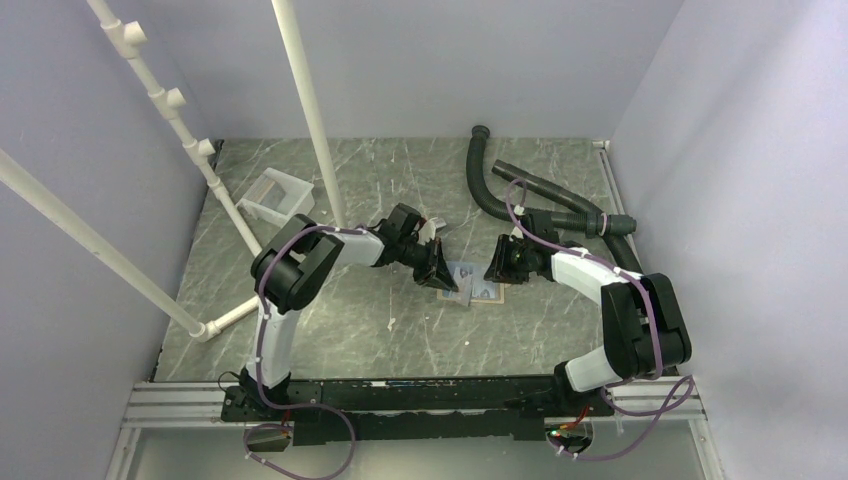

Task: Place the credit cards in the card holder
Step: Insert the credit card into the card holder.

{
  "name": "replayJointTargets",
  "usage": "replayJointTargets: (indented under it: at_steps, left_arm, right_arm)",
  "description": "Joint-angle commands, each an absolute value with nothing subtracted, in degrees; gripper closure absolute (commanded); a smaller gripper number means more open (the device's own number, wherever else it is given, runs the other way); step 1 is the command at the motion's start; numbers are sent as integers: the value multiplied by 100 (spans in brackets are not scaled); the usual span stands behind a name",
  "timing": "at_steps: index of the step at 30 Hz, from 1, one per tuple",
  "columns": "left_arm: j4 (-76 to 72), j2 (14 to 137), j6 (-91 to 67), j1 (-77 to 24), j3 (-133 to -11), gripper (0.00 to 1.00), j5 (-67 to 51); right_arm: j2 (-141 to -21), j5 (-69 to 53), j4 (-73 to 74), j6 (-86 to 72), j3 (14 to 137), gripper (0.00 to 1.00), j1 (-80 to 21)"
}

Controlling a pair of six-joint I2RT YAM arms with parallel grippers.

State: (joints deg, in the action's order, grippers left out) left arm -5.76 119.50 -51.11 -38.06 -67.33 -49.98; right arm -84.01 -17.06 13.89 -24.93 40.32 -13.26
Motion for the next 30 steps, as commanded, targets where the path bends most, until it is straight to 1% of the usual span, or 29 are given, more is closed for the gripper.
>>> replayJointTargets:
  at_steps: [1, 5, 10, 19, 26, 30]
  left_arm:
    - [-613, 12020, -4968, -3777, -6939, 100, -5281]
    - [-964, 12111, -5152, -3777, -6883, 100, -5447]
    - [-1054, 12260, -5205, -3765, -6967, 100, -5498]
    - [-646, 12513, -4837, -3763, -7419, 100, -5520]
    - [-516, 12658, -4701, -3720, -7592, 100, -5422]
    - [-586, 12757, -4744, -3723, -7663, 100, -5415]
  right_arm:
    - [-8544, -1516, 1397, -2347, 3944, 69, -1301]
    - [-8546, -1527, 1392, -2333, 3930, 69, -1301]
    - [-8552, -1581, 1393, -2321, 3921, 69, -1301]
    - [-8552, -1622, 1397, -2328, 3916, 69, -1301]
    - [-8340, -959, 1628, -2376, 3936, 68, -1301]
    - [-8373, -989, 1628, -2396, 3919, 67, -1301]
